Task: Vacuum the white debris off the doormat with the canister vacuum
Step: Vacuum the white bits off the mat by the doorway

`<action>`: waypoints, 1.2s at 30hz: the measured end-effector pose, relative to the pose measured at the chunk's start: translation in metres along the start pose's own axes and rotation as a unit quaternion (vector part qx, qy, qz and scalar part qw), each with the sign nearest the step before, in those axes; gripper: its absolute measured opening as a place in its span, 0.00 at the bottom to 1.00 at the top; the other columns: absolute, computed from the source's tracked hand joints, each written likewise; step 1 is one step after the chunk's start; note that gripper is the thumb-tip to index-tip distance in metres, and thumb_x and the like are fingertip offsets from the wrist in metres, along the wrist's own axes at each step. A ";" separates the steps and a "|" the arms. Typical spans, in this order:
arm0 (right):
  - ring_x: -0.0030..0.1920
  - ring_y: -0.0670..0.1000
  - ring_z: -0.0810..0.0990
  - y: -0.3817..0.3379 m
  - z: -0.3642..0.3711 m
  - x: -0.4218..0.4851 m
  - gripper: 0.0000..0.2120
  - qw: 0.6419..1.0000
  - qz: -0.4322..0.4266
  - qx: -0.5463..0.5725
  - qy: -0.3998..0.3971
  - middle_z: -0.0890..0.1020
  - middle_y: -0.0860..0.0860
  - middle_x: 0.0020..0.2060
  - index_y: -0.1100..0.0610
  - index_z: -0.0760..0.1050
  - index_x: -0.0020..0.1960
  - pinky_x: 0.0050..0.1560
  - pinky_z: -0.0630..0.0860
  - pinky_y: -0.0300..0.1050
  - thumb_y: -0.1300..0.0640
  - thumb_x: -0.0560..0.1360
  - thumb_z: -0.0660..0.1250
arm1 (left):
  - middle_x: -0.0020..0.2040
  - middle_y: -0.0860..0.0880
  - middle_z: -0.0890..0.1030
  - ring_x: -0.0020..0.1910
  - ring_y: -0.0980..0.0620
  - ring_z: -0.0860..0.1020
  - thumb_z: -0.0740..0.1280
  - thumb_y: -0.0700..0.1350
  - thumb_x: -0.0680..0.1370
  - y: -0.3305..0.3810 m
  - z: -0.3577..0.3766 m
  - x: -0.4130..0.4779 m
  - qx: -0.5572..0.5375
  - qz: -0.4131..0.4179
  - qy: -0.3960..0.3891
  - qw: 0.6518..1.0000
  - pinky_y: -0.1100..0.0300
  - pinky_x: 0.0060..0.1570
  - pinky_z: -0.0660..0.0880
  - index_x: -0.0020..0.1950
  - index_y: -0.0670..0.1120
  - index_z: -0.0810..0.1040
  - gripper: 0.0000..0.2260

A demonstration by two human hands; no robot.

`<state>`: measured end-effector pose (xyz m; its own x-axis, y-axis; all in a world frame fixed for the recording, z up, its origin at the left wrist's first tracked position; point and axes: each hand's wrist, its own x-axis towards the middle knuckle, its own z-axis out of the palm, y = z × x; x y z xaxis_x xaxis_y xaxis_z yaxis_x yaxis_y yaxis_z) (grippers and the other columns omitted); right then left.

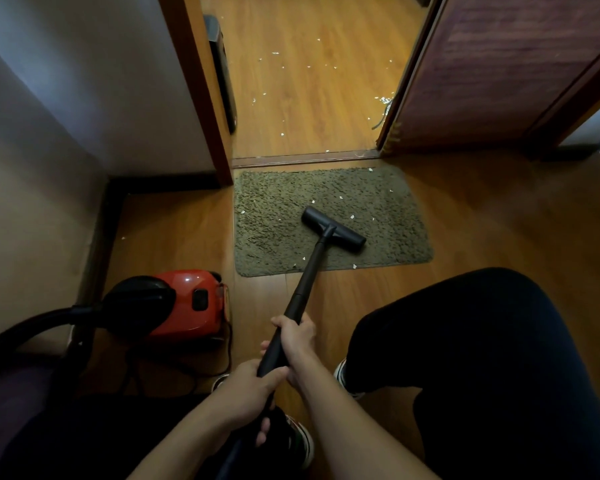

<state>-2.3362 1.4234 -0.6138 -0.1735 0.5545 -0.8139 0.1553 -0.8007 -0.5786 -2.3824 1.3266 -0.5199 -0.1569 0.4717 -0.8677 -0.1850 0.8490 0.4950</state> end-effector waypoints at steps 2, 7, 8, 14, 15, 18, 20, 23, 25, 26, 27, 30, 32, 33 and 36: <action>0.23 0.53 0.80 -0.002 0.001 0.003 0.12 1.000 -0.003 0.003 -0.001 0.81 0.63 0.42 0.56 0.71 0.59 0.25 0.78 0.44 0.64 0.78 0.67 | 0.34 0.45 0.73 0.21 0.53 0.72 0.62 0.50 0.84 0.003 -0.001 0.002 0.000 -0.003 0.005 1.000 0.61 0.20 0.71 0.59 0.46 0.71 0.09; 0.26 0.56 0.83 0.003 0.021 0.005 0.11 1.000 -0.009 -0.013 -0.022 0.83 0.64 0.47 0.51 0.70 0.54 0.32 0.82 0.51 0.62 0.76 0.68 | 0.32 0.46 0.73 0.21 0.53 0.72 0.62 0.50 0.83 0.002 -0.013 -0.002 -0.009 -0.012 0.023 1.000 0.62 0.20 0.71 0.58 0.46 0.72 0.09; 0.26 0.56 0.83 0.003 0.023 0.005 0.11 1.000 -0.011 -0.013 -0.026 0.83 0.64 0.46 0.53 0.71 0.55 0.31 0.82 0.50 0.62 0.76 0.68 | 0.33 0.46 0.72 0.21 0.53 0.72 0.63 0.50 0.83 0.002 -0.013 -0.003 -0.014 -0.013 0.026 0.999 0.62 0.20 0.71 0.58 0.45 0.72 0.09; 0.25 0.53 0.82 -0.006 0.000 0.005 0.12 1.000 -0.003 -0.005 -0.031 0.82 0.63 0.43 0.56 0.71 0.59 0.27 0.78 0.44 0.63 0.78 0.67 | 0.33 0.46 0.73 0.21 0.53 0.71 0.62 0.49 0.84 0.006 0.005 0.001 -0.023 0.001 0.011 1.000 0.62 0.20 0.71 0.59 0.45 0.72 0.09; 0.25 0.53 0.81 -0.008 -0.006 0.006 0.12 1.000 -0.005 -0.003 -0.021 0.82 0.63 0.43 0.55 0.71 0.60 0.26 0.78 0.44 0.63 0.78 0.67 | 0.33 0.46 0.73 0.21 0.53 0.71 0.61 0.49 0.84 0.009 0.010 0.004 -0.023 0.002 0.003 1.000 0.62 0.20 0.71 0.59 0.45 0.72 0.09; 0.23 0.54 0.80 -0.014 -0.022 0.014 0.11 1.000 -0.019 0.004 0.010 0.80 0.62 0.38 0.57 0.72 0.59 0.24 0.77 0.44 0.64 0.78 0.67 | 0.32 0.46 0.73 0.21 0.53 0.71 0.61 0.49 0.84 0.016 0.022 0.013 -0.022 -0.001 -0.020 1.000 0.62 0.20 0.71 0.59 0.45 0.71 0.09; 0.23 0.54 0.79 -0.019 -0.027 0.020 0.10 1.000 -0.024 0.005 0.018 0.79 0.61 0.36 0.58 0.72 0.59 0.24 0.76 0.43 0.65 0.78 0.67 | 0.32 0.46 0.73 0.21 0.52 0.71 0.61 0.49 0.84 0.021 0.025 0.020 -0.021 0.003 -0.029 0.999 0.62 0.20 0.71 0.59 0.45 0.71 0.09; 0.22 0.53 0.79 -0.028 -0.027 0.030 0.12 0.999 -0.027 0.007 0.017 0.78 0.60 0.36 0.60 0.71 0.61 0.23 0.76 0.43 0.65 0.78 0.67 | 0.33 0.46 0.73 0.21 0.53 0.71 0.61 0.49 0.84 0.031 0.025 0.029 -0.026 0.001 -0.033 0.999 0.62 0.20 0.71 0.59 0.46 0.71 0.08; 0.22 0.53 0.79 -0.038 -0.028 0.037 0.13 0.999 -0.028 0.004 0.018 0.78 0.60 0.35 0.60 0.71 0.62 0.23 0.76 0.43 0.65 0.78 0.67 | 0.35 0.45 0.73 0.21 0.54 0.72 0.61 0.50 0.84 0.042 0.026 0.035 -0.020 -0.001 -0.032 0.999 0.62 0.21 0.71 0.58 0.48 0.71 0.07; 0.22 0.53 0.79 -0.044 -0.029 0.041 0.13 0.999 -0.029 0.003 0.019 0.78 0.59 0.35 0.61 0.71 0.62 0.23 0.76 0.43 0.65 0.78 0.67 | 0.36 0.45 0.73 0.22 0.54 0.72 0.61 0.50 0.84 0.048 0.026 0.038 -0.019 0.000 -0.032 0.999 0.62 0.21 0.72 0.58 0.49 0.71 0.06; 0.22 0.52 0.78 -0.050 -0.030 0.044 0.13 0.999 -0.030 0.004 0.020 0.78 0.59 0.35 0.61 0.71 0.62 0.23 0.76 0.42 0.65 0.78 0.67 | 0.36 0.46 0.73 0.22 0.54 0.72 0.61 0.51 0.84 0.053 0.028 0.042 -0.017 0.003 -0.033 0.999 0.62 0.22 0.72 0.57 0.50 0.71 0.06; 0.22 0.51 0.79 -0.064 -0.038 0.051 0.11 0.999 -0.036 0.001 0.026 0.78 0.58 0.35 0.62 0.73 0.60 0.23 0.76 0.41 0.64 0.78 0.67 | 0.35 0.46 0.73 0.22 0.54 0.72 0.61 0.50 0.84 0.063 0.035 0.051 -0.012 0.020 -0.033 0.999 0.61 0.22 0.72 0.57 0.48 0.71 0.07; 0.21 0.51 0.79 -0.066 -0.041 0.053 0.10 0.999 -0.039 0.003 0.031 0.78 0.58 0.35 0.62 0.73 0.59 0.23 0.75 0.41 0.65 0.78 0.67 | 0.35 0.46 0.73 0.21 0.54 0.72 0.62 0.50 0.84 0.065 0.038 0.054 -0.010 0.023 -0.032 0.999 0.61 0.22 0.72 0.56 0.48 0.71 0.06; 0.21 0.51 0.78 -0.065 -0.041 0.052 0.10 0.999 -0.037 0.004 0.032 0.78 0.58 0.34 0.62 0.73 0.59 0.23 0.75 0.40 0.65 0.78 0.67 | 0.35 0.46 0.73 0.21 0.54 0.72 0.61 0.50 0.84 0.063 0.039 0.054 -0.009 0.022 -0.033 0.999 0.61 0.22 0.72 0.56 0.48 0.71 0.06; 0.21 0.51 0.79 -0.053 -0.037 0.044 0.11 0.999 -0.031 0.003 0.035 0.78 0.58 0.34 0.62 0.73 0.60 0.23 0.76 0.42 0.65 0.78 0.67 | 0.34 0.46 0.73 0.21 0.54 0.72 0.61 0.50 0.84 0.054 0.033 0.046 0.002 0.015 -0.036 0.999 0.61 0.21 0.72 0.57 0.47 0.71 0.07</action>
<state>-2.3163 1.4982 -0.6209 -0.1150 0.6170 -0.7785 0.1401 -0.7658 -0.6277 -2.3675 1.4019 -0.5347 -0.0914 0.5128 -0.8536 -0.1778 0.8350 0.5207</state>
